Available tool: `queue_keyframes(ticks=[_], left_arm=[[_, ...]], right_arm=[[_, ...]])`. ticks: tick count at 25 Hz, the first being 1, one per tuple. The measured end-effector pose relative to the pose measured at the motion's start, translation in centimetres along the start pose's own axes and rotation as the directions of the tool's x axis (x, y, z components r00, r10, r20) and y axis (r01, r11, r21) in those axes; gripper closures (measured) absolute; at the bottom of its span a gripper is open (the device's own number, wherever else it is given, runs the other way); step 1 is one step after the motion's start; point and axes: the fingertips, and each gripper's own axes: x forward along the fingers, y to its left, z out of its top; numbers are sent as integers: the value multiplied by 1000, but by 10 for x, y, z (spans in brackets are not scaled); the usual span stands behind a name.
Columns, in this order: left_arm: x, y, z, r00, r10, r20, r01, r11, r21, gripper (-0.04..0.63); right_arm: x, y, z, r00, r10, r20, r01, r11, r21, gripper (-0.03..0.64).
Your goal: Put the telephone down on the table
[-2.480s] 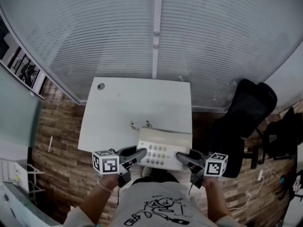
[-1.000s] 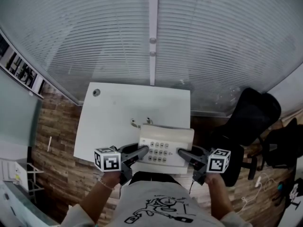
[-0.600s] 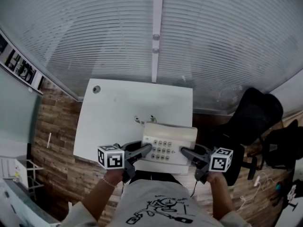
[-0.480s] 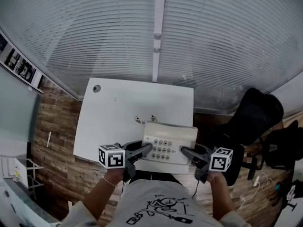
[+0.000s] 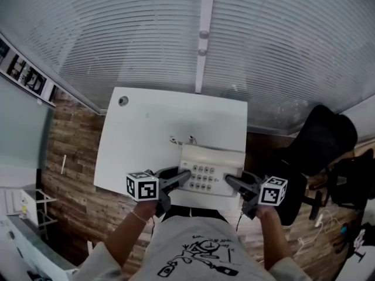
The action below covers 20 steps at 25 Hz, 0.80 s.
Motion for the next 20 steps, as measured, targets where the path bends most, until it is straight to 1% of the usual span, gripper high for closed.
queue_keyframes(ticks=[7,12,16,20], left_arm=[[2,22,-10,1000,-3,-10,3,1000,-14,442],[1,39,-18,1000,8,-16,-8,999,-32,442],[4,52,-26,1000,10,-25,-11,999,-52,439],[6,62,-33,999,23,-42,-25,998,-53,437]], right_arm=[[10,-15,-13,1000,-19,-20,19,1000,17,388],[20,-27,-22,999,-14,-30,15,999,32,388],[25,-37,-30,999,-27,-42,29,999,38,388],[29,-46,-39,998,-33,-58,36,998,47,388]])
